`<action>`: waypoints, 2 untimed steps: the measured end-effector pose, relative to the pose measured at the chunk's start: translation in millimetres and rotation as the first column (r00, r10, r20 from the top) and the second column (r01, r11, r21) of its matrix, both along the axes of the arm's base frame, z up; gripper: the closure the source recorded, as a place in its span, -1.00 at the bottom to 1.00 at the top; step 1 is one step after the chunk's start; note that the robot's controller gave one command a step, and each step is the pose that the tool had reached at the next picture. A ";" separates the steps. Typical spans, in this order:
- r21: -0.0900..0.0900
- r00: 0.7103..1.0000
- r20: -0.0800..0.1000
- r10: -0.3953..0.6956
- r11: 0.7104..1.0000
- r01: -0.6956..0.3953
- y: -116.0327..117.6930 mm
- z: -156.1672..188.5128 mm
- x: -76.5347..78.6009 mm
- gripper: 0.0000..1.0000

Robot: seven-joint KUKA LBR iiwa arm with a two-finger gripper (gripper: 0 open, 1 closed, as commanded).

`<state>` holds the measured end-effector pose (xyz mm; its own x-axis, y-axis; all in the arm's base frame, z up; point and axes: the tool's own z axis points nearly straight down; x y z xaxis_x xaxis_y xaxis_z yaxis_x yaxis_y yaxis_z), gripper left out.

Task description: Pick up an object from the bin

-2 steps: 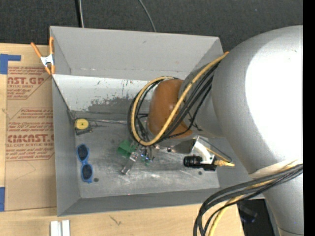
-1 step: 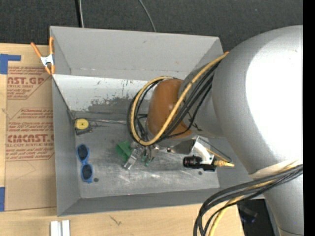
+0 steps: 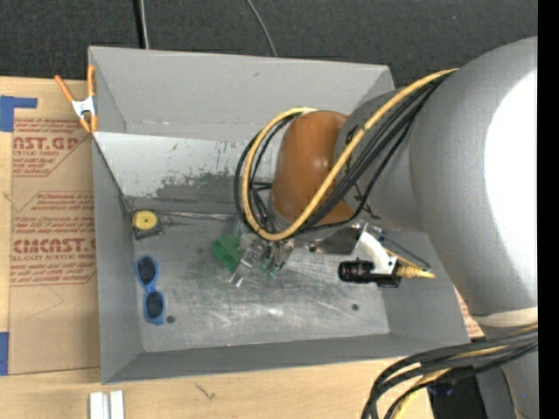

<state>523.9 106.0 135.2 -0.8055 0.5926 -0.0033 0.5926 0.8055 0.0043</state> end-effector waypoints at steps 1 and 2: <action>-0.001 1.000 -0.005 0.001 1.000 -0.001 0.3 7.9 -0.2 1.00; -0.001 1.000 -0.003 0.002 1.000 -0.002 0.9 32.4 0.1 1.00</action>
Offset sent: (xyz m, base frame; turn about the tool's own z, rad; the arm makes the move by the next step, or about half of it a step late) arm -0.0001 -0.0001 0.0081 0.0000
